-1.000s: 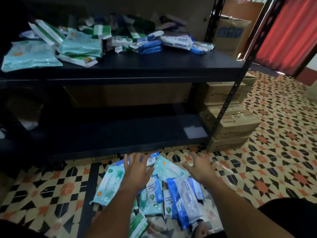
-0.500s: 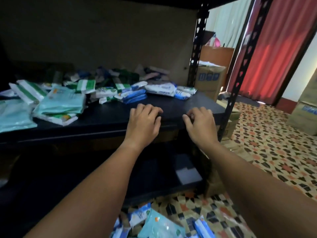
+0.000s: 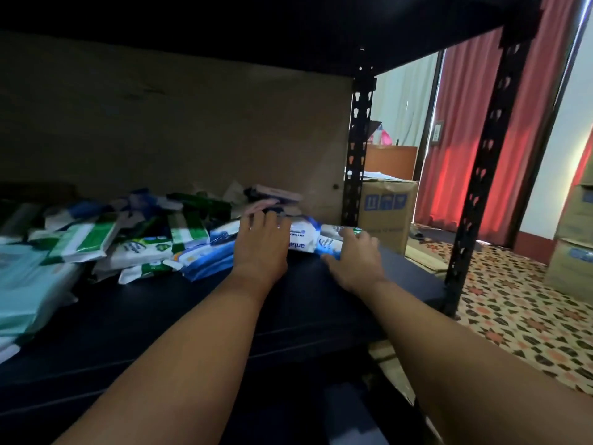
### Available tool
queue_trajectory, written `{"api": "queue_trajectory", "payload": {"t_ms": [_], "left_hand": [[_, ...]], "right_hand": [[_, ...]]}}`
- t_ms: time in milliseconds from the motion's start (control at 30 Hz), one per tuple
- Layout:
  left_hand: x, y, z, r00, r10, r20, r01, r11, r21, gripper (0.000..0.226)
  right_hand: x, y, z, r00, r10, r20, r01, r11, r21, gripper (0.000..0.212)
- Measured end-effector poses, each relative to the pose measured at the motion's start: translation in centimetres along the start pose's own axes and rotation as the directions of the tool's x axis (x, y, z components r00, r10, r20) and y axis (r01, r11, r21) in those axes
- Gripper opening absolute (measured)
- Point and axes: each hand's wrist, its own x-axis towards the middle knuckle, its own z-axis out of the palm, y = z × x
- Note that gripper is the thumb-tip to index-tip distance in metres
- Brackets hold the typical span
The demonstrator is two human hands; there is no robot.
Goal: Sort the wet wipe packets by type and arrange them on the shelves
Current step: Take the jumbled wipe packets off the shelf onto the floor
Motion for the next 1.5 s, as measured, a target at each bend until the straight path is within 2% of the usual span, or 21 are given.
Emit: {"api": "queue_trajectory", "payload": {"t_ms": [67, 133, 267, 400, 500, 567, 633, 733, 833, 967, 1067, 1267, 1367, 1500], "left_hand": [[0.6, 0.0, 0.7, 1.0, 0.019, 0.024, -0.02, 0.997, 0.077, 0.057], [1.0, 0.3, 1.1, 0.999, 0.036, 0.028, -0.04, 0.989, 0.142, 0.046], [1.8, 0.5, 1.6, 0.994, 0.09, 0.059, -0.101, 0.965, 0.244, 0.036], [1.7, 0.8, 1.0, 0.98, 0.19, 0.057, -0.198, 0.949, 0.247, 0.033], [1.4, 0.8, 0.6, 0.965, 0.263, -0.013, -0.245, 0.917, 0.314, 0.022], [1.6, 0.7, 1.0, 0.955, 0.277, -0.107, -0.236, 0.927, 0.291, 0.018], [1.3, 0.6, 1.1, 0.941, 0.297, -0.162, -0.25, 0.933, 0.258, 0.022], [0.2, 0.6, -0.3, 0.907, 0.354, -0.229, -0.316, 0.93, 0.188, 0.026], [-1.8, 0.9, -2.2, 0.864, 0.392, -0.317, -0.365, 0.92, 0.142, 0.023], [-4.7, 1.4, -5.1, 0.844, 0.416, -0.337, -0.401, 0.909, 0.117, 0.024], [-7.1, 0.9, -7.2, 0.857, 0.41, -0.312, -0.404, 0.911, 0.089, 0.023], [-13.1, 0.2, -10.8, 0.879, 0.349, -0.326, -0.344, 0.936, 0.075, 0.037], [-16.5, 0.5, -11.2, 0.832, 0.375, -0.409, -0.372, 0.924, 0.089, 0.04], [-21.1, 1.2, -11.5, 0.754, 0.416, -0.509, -0.454, 0.889, 0.054, 0.038]], "right_hand": [[1.0, 0.1, 0.6, 0.999, 0.013, 0.04, -0.011, 0.998, -0.06, 0.067], [1.8, 0.2, 1.2, 0.997, 0.0, 0.072, 0.008, 0.994, -0.109, 0.07], [2.6, 0.4, 1.9, 0.994, -0.016, 0.111, 0.03, 0.991, -0.131, 0.063], [2.8, 0.4, 2.0, 0.995, -0.013, 0.095, 0.024, 0.993, -0.112, 0.057], [2.3, 0.2, 1.8, 0.998, -0.045, 0.041, 0.05, 0.99, -0.134, 0.052], [1.8, 0.0, 1.5, 0.996, -0.081, -0.035, 0.074, 0.984, -0.164, 0.044], [1.0, 0.0, 1.0, 0.992, -0.08, -0.099, 0.062, 0.983, -0.172, 0.041], [-0.4, 0.3, -0.2, 0.991, -0.04, -0.129, 0.019, 0.987, -0.161, 0.052], [-2.0, 0.3, -2.6, 0.996, 0.011, -0.091, -0.028, 0.982, -0.185, 0.064], [-4.7, 0.3, -5.7, 0.999, 0.015, -0.052, -0.027, 0.97, -0.241, 0.075], [-7.1, 0.3, -7.2, 0.995, -0.032, -0.093, 0.005, 0.961, -0.276, 0.073], [-13.9, -0.7, -9.0, 0.988, -0.019, -0.152, -0.013, 0.978, -0.208, 0.07], [-18.1, -1.0, -8.9, 0.989, -0.006, -0.15, -0.026, 0.978, -0.209, 0.071], [-23.3, -0.4, -8.1, 0.991, 0.019, -0.135, -0.047, 0.978, -0.206, 0.087]]}}
